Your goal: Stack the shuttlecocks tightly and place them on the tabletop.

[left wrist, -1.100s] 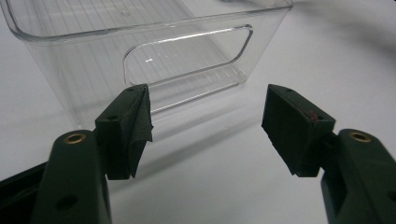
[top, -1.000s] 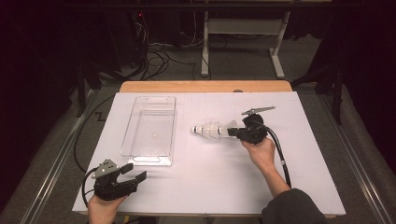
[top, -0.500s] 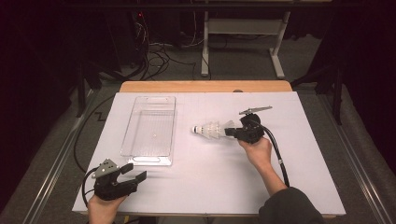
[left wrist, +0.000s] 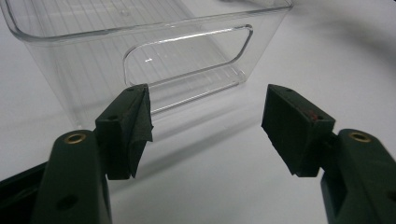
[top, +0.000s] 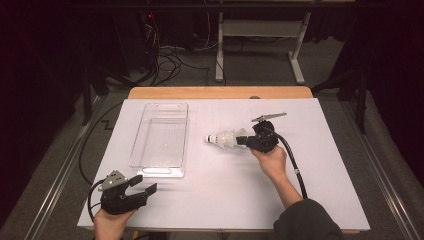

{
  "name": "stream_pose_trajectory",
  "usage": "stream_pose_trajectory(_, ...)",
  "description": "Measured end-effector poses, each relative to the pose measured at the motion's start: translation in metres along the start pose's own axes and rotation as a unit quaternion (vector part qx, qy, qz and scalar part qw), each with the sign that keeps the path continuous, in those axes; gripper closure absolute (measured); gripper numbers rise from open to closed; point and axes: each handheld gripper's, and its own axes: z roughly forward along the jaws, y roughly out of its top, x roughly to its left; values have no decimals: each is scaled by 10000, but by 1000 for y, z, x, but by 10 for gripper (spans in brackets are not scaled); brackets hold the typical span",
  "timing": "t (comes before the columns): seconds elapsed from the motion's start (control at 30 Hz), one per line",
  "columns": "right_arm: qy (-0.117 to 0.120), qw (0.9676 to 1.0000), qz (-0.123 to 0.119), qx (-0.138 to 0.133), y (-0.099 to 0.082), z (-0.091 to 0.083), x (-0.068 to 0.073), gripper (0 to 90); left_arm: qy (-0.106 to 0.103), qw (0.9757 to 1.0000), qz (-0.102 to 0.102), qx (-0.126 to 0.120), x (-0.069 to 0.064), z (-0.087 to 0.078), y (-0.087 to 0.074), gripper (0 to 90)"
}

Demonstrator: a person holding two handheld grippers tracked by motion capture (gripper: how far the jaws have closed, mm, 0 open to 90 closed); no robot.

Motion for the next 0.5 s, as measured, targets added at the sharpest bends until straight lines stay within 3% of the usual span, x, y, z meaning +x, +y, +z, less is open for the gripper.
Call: stream_pose_trajectory(0.5,120,9999,27,-45,1,10,4,900,-16,10000,-2,2,0,0,0,339)
